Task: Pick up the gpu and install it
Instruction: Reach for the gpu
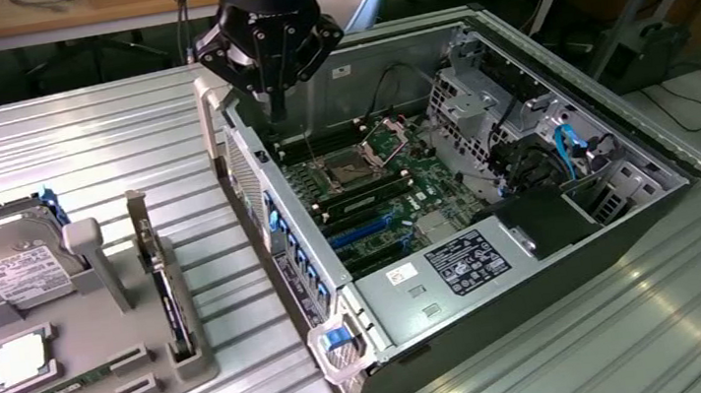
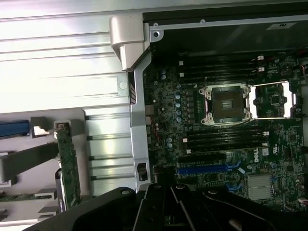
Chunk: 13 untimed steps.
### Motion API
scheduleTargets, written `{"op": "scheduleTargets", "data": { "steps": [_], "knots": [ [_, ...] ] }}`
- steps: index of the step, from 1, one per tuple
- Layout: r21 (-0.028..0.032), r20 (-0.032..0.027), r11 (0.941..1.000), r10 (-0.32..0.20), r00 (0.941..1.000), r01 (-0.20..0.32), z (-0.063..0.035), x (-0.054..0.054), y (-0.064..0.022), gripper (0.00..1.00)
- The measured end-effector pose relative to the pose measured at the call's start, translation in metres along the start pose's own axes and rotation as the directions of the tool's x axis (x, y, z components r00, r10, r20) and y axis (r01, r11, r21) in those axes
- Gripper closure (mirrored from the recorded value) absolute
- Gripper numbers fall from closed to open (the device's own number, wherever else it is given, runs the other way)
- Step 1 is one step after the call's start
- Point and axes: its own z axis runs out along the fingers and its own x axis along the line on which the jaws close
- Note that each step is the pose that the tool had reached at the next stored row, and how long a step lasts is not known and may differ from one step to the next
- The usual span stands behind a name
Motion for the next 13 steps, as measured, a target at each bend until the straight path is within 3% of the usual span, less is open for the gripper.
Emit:
{"op": "scheduleTargets", "data": {
  "steps": [13],
  "knots": [
    [0.0002, -0.0021, 1.0, 0.0, 1.0, 0.0, 0.0002, 0.0057, -0.0013, 0.89]
  ]
}}
